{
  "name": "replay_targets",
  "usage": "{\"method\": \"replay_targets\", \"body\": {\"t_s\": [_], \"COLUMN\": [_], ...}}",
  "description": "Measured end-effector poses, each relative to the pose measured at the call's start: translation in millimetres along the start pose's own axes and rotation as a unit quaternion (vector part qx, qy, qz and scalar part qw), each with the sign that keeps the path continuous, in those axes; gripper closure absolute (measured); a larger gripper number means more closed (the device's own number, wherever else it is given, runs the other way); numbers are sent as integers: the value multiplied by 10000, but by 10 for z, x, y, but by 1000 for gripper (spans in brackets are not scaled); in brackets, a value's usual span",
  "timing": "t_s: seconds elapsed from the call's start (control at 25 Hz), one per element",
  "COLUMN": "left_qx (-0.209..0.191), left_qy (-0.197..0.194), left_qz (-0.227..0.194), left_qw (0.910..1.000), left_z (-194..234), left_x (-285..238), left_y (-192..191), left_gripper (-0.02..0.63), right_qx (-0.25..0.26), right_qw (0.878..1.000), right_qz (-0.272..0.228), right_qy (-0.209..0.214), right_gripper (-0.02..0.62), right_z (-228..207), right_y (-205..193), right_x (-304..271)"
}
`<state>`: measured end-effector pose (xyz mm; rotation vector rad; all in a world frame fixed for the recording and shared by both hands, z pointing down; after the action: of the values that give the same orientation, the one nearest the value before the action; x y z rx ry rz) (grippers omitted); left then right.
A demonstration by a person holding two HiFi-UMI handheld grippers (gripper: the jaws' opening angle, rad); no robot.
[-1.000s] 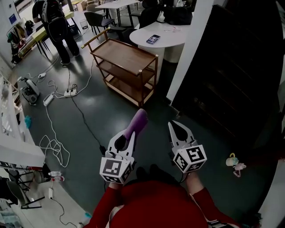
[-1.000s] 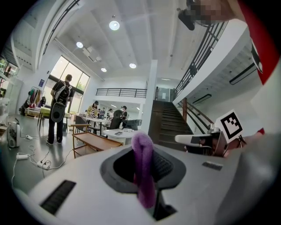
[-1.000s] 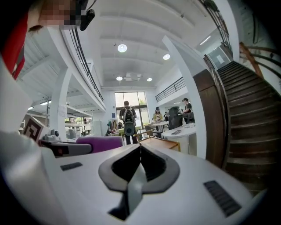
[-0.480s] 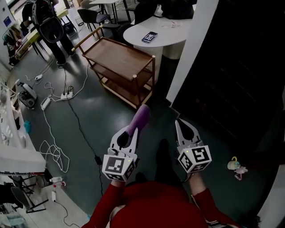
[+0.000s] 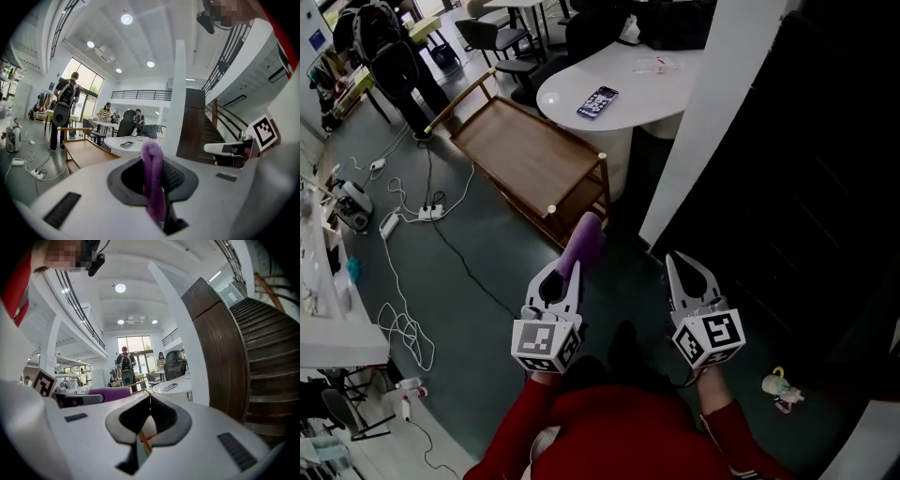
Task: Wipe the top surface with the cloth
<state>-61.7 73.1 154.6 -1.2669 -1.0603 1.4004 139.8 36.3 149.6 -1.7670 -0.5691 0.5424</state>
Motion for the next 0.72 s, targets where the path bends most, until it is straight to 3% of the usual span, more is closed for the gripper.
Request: {"method": "replay_targets", "body": {"t_s": [0.48, 0.72], "left_qx": [-17, 48], "left_qy": [-4, 216], "left_qz": [326, 163], "left_qw": [9995, 9996], "left_z": [14, -32], "left_x": [-621, -1444], "left_y": [-116, -168], "left_gripper": [552, 552], "right_qx": [-149, -36], "right_qw": [9992, 9972], "right_qz": [275, 625], "right_qy": [234, 407], "right_gripper": [583, 583], "right_z": [-238, -358], "right_y": [-28, -185], "right_x": [-421, -656]}}
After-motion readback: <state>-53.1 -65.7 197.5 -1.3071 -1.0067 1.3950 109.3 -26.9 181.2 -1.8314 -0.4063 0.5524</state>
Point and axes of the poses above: the fingertips, and each gripper's own axes: x backward along the fingers, z to its left, y out of its top, the point moved 4 cm from there along x, backward along the fingers, and after that the axes turned 13 degrees about y, right-handed, at the moved point
